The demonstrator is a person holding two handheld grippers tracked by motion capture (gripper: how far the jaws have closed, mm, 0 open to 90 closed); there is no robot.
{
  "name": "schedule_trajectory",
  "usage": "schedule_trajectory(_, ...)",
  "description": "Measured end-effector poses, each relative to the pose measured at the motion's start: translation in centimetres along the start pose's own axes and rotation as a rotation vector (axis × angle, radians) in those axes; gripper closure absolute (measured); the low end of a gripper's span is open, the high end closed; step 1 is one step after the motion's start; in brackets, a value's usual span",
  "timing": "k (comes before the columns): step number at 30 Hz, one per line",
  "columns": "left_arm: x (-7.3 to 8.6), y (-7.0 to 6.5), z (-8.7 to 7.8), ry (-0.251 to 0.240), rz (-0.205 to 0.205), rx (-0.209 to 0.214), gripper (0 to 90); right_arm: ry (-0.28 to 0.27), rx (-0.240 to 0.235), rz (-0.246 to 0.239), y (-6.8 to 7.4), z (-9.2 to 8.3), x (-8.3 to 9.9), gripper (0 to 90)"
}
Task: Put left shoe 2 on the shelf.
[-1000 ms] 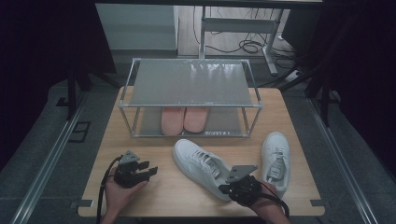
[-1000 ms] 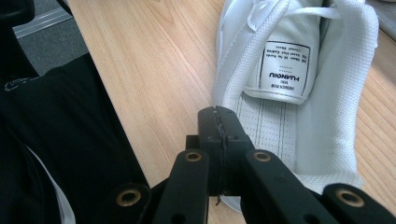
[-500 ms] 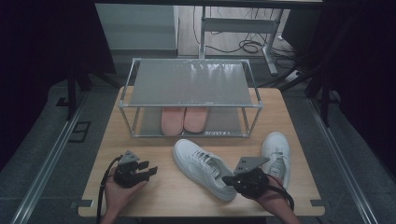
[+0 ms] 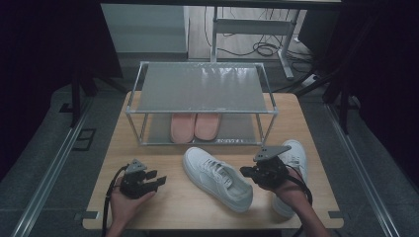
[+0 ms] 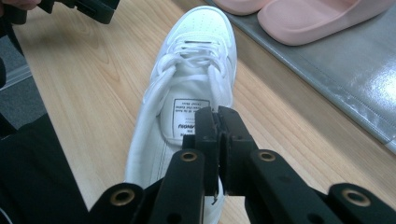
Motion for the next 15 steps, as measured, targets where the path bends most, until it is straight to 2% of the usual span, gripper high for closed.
schedule_trajectory(7, 0.0, 0.0, 0.0, -0.002, -0.001, 0.002, 51.1, 0.016, -0.008, 0.017, -0.5, 1.3, -0.5, 82.2)
schedule_trajectory(15, 0.0, -0.1, 0.1, 0.004, 0.002, 0.005, 50.4, 0.053, -0.017, 0.0, -0.5, 2.9, -0.7, 64.3)
Point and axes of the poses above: each handheld gripper's, and its own axes: z roughly forward along the jaws, x roughly out of its underside, y roughly to its left, the point moved 1 cm from there along z, roughly forward along the jaws, and after that the axes turned 4 degrees about y, right-handed, at the moved point
